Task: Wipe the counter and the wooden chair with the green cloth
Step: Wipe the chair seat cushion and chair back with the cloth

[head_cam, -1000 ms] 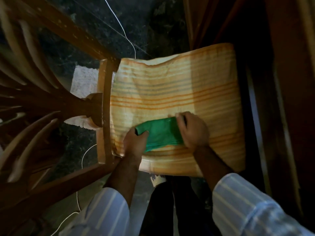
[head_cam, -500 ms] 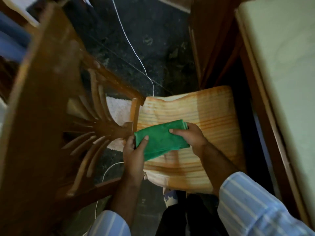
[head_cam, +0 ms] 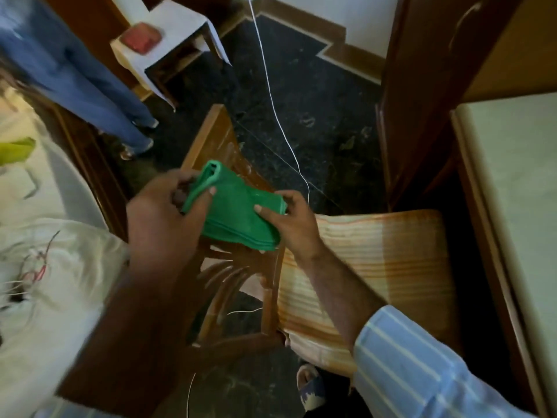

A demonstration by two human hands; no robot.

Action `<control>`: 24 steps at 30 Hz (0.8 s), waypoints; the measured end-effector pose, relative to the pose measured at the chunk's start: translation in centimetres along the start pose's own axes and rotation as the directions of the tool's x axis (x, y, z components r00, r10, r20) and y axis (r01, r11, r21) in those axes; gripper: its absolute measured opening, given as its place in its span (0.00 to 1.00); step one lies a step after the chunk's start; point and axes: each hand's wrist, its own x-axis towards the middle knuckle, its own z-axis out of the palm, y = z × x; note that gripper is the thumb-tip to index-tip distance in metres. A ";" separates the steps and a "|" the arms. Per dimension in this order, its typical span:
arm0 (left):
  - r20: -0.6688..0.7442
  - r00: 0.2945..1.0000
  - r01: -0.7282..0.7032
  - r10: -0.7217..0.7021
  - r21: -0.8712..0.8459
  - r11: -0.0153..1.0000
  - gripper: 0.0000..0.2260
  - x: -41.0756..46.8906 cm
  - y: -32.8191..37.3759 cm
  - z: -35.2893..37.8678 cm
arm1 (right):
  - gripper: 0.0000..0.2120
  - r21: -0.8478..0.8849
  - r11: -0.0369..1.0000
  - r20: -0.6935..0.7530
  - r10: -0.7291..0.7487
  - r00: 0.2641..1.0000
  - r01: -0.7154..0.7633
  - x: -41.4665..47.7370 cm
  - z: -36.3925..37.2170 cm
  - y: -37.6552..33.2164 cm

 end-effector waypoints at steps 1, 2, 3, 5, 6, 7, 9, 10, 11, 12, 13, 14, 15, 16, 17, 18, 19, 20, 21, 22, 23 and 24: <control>-0.015 0.999 -0.032 0.032 0.016 0.999 0.10 1.1 -0.5 -0.5 | 0.23 -0.035 0.999 0.012 -0.016 1.000 0.017 0.3 0.9 -0.4; -0.019 0.998 -0.066 0.066 0.039 0.997 0.10 2.1 -1.1 -0.8 | 0.23 -0.080 0.996 0.024 -0.030 0.999 0.032 0.5 1.7 -0.8; -0.014 0.995 -0.101 0.102 0.068 0.993 0.10 2.9 -1.7 -0.9 | 0.23 -0.141 0.989 0.024 -0.042 0.999 0.045 0.6 2.5 -1.1; 0.007 0.989 -0.144 0.144 0.116 0.983 0.11 4.2 -3.1 -0.7 | 0.25 -0.345 0.933 -0.008 -0.115 0.993 0.105 0.8 3.7 -1.7; 0.021 0.989 -0.150 0.148 0.129 0.980 0.12 4.5 -3.7 -0.5 | 0.26 -0.453 0.877 -0.026 -0.194 0.981 0.162 0.6 4.1 -1.8; 0.029 0.989 -0.148 0.146 0.139 0.979 0.12 4.6 -4.3 -0.1 | 0.26 -0.524 0.817 -0.020 -0.294 0.956 0.241 0.2 4.6 -1.9; 0.021 0.991 -0.135 0.133 0.151 0.979 0.13 4.3 -5.1 0.6 | 0.25 -0.528 0.724 0.107 -0.461 0.881 0.443 -1.2 6.0 -1.6; 0.015 0.992 -0.126 0.125 0.164 0.978 0.13 4.1 -5.4 0.9 | 0.25 -0.491 0.694 0.197 -0.500 0.843 0.527 -1.9 6.9 -1.0; 0.015 0.991 -0.130 0.129 0.184 0.974 0.13 3.9 -5.4 1.1 | 0.25 -0.448 0.683 0.267 -0.514 0.815 0.577 -2.7 7.7 -0.3; 0.020 0.989 -0.146 0.145 0.205 0.968 0.13 3.8 -5.4 1.3 | 0.26 -0.413 0.692 0.300 -0.511 0.805 0.593 -3.3 8.5 0.5; 0.024 0.986 -0.165 0.164 0.220 0.961 0.13 3.8 -5.3 1.4 | 0.27 -0.383 0.714 0.300 -0.504 0.810 0.586 -3.7 9.2 1.3; 0.028 0.984 -0.179 0.178 0.226 0.957 0.14 3.9 -5.2 1.4 | 0.28 -0.353 0.744 0.290 -0.489 0.823 0.567 -4.1 9.8 1.8; 0.036 0.983 -0.182 0.178 0.218 0.959 0.15 4.0 -5.2 1.3 | 0.30 -0.323 0.771 0.286 -0.474 0.833 0.549 -4.3 10.3 2.2; 0.052 0.985 -0.173 0.166 0.196 0.965 0.17 4.1 -5.1 1.3 | 0.32 -0.295 0.788 0.287 -0.466 0.837 0.540 -4.6 10.6 2.5; 0.080 0.987 -0.150 0.139 0.158 0.976 0.20 4.1 -5.0 1.3 | 0.33 -0.279 0.795 0.285 -0.467 0.837 0.538 -4.6 11.1 2.7; 0.110 0.988 -0.116 0.105 0.105 0.988 0.23 4.1 -5.0 1.4 | 0.33 -0.276 0.799 0.273 -0.468 0.840 0.535 -4.4 11.5 2.8; 0.131 0.989 -0.078 0.072 0.043 0.996 0.25 4.0 -4.9 1.5 | 0.33 -0.279 0.807 0.255 -0.461 0.850 0.521 -4.0 11.9 2.8; 0.137 0.989 -0.045 0.047 -0.021 0.999 0.26 4.0 -5.0 1.5 | 0.34 -0.279 0.820 0.233 -0.447 0.864 0.499 -3.4 12.3 2.7; 0.135 0.990 -0.019 0.029 -0.073 0.997 0.26 4.0 -4.9 1.6 | 0.34 -0.274 0.836 0.209 -0.431 0.878 0.475 -2.6 12.5 2.4; 0.135 0.991 0.000 0.015 -0.108 0.994 0.26 4.0 -4.9 1.6 | 0.34 -0.273 0.848 0.185 -0.417 0.890 0.454 -1.5 12.7 1.9; 0.142 0.990 0.012 0.006 -0.126 0.992 0.27 4.0 -4.9 1.6 | 0.35 -0.278 0.853 0.161 -0.412 0.897 0.441 -0.3 12.9 1.3; 0.154 0.988 0.019 0.002 -0.132 0.991 0.27 4.0 -4.9 1.7 | 0.36 -0.284 0.849 0.135 -0.424 0.896 0.445 1.1 12.9 0.7</control>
